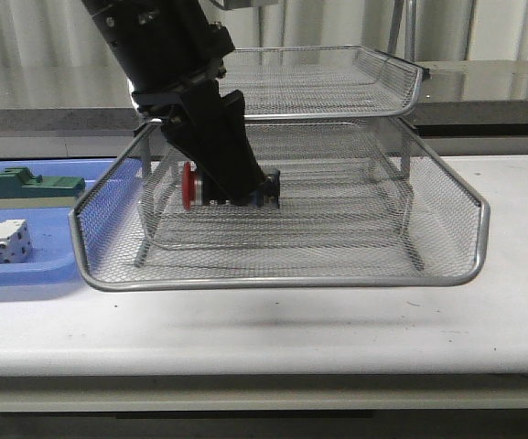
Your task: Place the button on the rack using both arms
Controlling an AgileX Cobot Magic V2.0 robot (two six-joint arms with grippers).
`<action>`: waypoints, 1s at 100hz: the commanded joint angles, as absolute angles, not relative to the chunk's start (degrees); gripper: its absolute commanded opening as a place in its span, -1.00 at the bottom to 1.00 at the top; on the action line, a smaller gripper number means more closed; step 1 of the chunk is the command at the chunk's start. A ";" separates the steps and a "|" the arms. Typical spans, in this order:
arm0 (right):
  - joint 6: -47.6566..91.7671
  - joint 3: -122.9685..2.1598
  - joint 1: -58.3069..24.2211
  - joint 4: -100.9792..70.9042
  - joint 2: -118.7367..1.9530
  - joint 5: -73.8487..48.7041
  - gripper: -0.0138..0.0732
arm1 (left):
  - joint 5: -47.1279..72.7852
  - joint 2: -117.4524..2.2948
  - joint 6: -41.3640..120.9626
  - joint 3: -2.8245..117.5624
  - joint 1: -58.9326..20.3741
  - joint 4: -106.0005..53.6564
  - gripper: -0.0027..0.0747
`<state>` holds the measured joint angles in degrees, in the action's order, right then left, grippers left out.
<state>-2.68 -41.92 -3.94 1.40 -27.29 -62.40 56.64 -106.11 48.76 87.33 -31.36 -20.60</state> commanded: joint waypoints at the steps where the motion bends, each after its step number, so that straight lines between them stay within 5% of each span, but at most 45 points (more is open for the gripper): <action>1: -2.62 -43.97 -3.64 2.03 -27.66 -59.53 -0.85 | 55.11 -103.27 48.28 88.98 -31.76 -22.77 0.28; 54: -2.62 -43.97 -3.64 2.03 -27.66 -59.53 -0.85 | 58.59 -96.19 44.20 88.98 -29.05 -25.02 0.27; 100: -2.62 -43.97 -3.64 2.03 -27.66 -59.53 -0.85 | 65.26 -80.55 40.86 85.46 -10.28 -24.66 0.27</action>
